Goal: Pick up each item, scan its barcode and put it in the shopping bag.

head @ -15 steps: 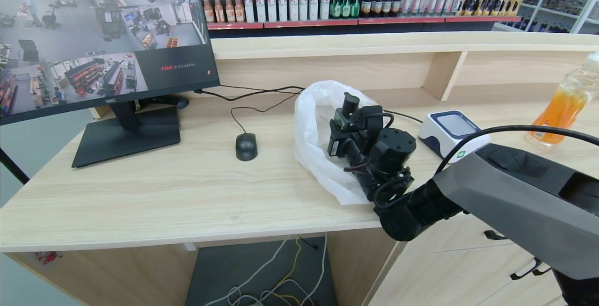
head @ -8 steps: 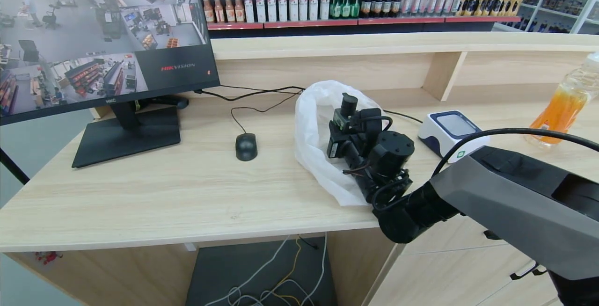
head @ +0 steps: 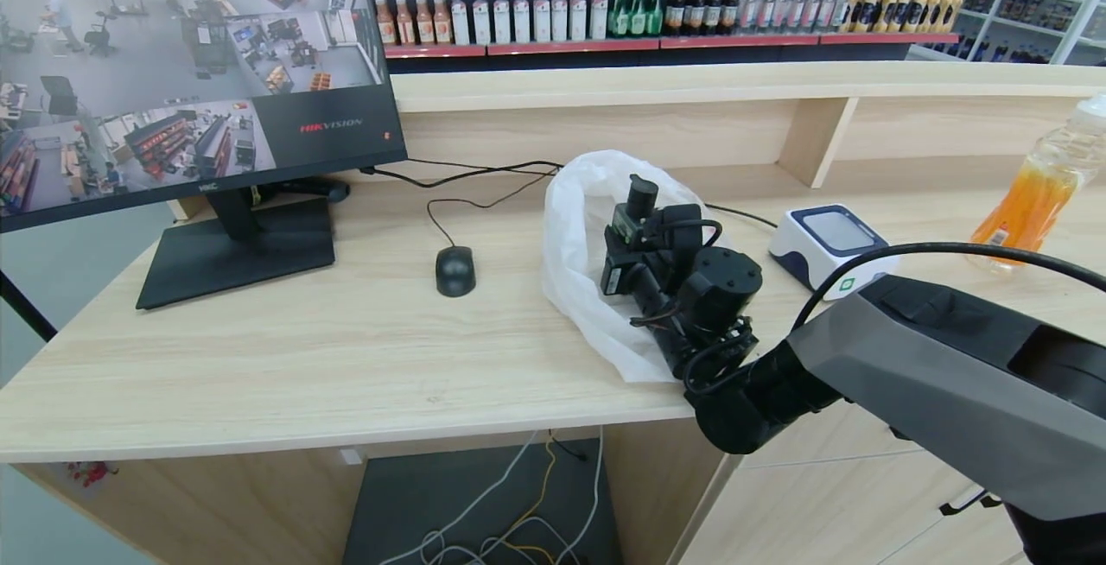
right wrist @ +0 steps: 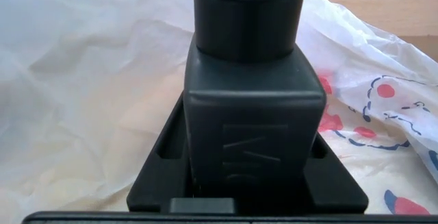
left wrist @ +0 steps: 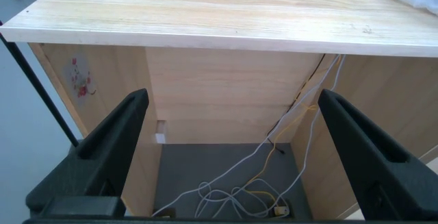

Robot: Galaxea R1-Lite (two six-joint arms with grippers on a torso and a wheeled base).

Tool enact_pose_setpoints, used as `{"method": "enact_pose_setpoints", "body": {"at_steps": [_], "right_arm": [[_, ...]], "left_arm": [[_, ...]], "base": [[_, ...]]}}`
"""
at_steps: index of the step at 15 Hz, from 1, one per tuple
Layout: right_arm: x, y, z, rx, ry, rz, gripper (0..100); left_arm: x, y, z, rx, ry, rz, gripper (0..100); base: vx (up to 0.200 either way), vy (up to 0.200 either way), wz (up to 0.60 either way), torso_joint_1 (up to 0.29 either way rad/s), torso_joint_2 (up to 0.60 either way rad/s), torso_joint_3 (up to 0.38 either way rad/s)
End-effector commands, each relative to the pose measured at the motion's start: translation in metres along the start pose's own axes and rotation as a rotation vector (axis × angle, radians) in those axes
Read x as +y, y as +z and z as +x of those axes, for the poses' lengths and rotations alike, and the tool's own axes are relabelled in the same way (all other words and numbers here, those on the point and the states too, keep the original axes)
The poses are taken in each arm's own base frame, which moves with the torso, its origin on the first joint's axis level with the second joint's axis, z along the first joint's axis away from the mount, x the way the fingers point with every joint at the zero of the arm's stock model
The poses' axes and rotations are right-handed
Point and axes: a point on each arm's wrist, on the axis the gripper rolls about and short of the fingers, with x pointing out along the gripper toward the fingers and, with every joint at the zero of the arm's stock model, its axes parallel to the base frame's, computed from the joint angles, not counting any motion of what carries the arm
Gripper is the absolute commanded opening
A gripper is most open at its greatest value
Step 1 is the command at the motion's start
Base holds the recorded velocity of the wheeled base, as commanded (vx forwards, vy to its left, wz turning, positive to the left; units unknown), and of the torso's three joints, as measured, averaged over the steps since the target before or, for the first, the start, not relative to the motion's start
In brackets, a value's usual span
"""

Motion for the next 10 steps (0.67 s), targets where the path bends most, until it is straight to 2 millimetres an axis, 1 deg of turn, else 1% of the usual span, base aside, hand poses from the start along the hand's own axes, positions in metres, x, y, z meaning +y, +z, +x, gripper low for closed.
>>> {"method": "enact_pose_setpoints", "body": {"at_steps": [1,5,6,8,9,10], "right_arm": [[0.0012,-0.0025,0.0001,0.003,0.0,0.001,0],[0.0016,-0.0007,0.0019,-0.007,-0.002,0.015,0],[0.0018,-0.0005,0.0026,-0.01,-0.004,0.027,100],[0.0017,0.004,0.0032,-0.022,-0.001,0.04,100],[0.0018,0.0034,0.0032,-0.022,-0.001,0.04,0],[0.0016,0.0028,0.0026,-0.031,-0.003,0.042,0]], "left_arm": [[0.0,0.0,0.0,-0.001,0.001,0.0,100],[0.0,0.0,0.0,-0.001,0.001,0.0,100],[0.0,0.0,0.0,-0.001,0.001,0.0,100],[0.0,0.0,0.0,-0.001,0.001,0.0,100],[0.0,0.0,0.0,-0.001,0.001,0.0,100],[0.0,0.0,0.0,-0.001,0.001,0.002,100]], "base": [[0.0,0.0,0.0,0.0,0.0,0.0],[0.0,0.0,0.0,0.0,0.0,0.0],[0.0,0.0,0.0,0.0,0.0,0.0],[0.0,0.0,0.0,0.0,0.0,0.0],[0.0,0.0,0.0,0.0,0.0,0.0],[0.0,0.0,0.0,0.0,0.0,0.0]]}}
